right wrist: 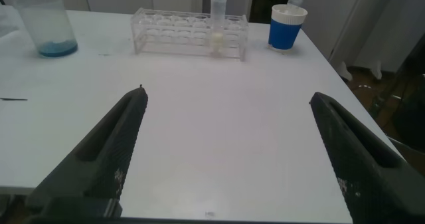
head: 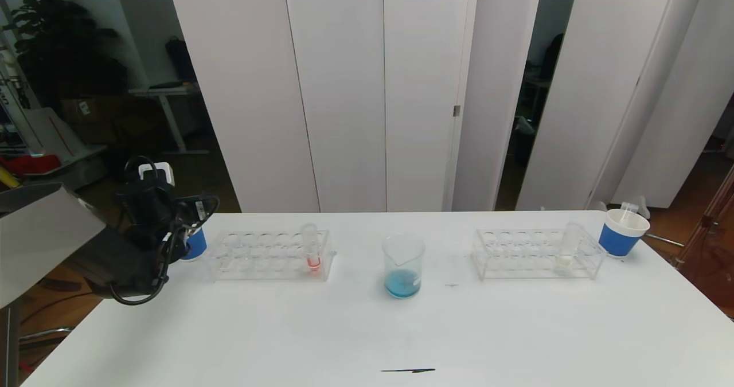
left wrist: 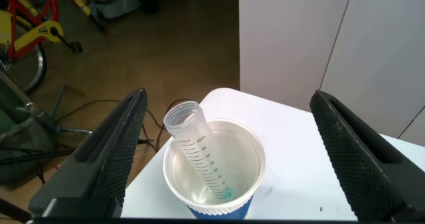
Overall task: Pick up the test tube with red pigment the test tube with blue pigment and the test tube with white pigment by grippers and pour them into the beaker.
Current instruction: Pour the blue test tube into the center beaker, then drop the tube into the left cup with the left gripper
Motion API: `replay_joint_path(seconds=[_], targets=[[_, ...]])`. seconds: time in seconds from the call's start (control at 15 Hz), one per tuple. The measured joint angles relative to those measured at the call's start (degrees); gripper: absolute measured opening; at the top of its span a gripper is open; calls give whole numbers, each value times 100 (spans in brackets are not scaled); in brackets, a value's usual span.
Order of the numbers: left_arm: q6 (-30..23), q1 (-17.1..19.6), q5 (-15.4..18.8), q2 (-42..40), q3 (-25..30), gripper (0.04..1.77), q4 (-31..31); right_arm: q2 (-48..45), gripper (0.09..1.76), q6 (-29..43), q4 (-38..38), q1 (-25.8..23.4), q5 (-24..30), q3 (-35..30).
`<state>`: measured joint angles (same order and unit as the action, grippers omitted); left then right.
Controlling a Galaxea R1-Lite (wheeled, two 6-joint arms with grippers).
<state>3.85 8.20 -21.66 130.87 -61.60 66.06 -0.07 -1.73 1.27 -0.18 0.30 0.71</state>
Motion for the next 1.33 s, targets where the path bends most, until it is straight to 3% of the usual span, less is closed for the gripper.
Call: replay_joint_path(seconds=[0.2,0.6,0.93,1.33], targets=[[6,-74,168,-484,140,175,-368,0,175,0,2,0,2,0],[66,-168,816,-2120,774,175,-1432,0,175,0,2,0,0,0],[89,-177,1643,-4214,1485,175,-2787,0,175,0,2,0,2,0],[521,-217,1836,-6995,2831,175,-3778,0,175,0,2,0,0,0]])
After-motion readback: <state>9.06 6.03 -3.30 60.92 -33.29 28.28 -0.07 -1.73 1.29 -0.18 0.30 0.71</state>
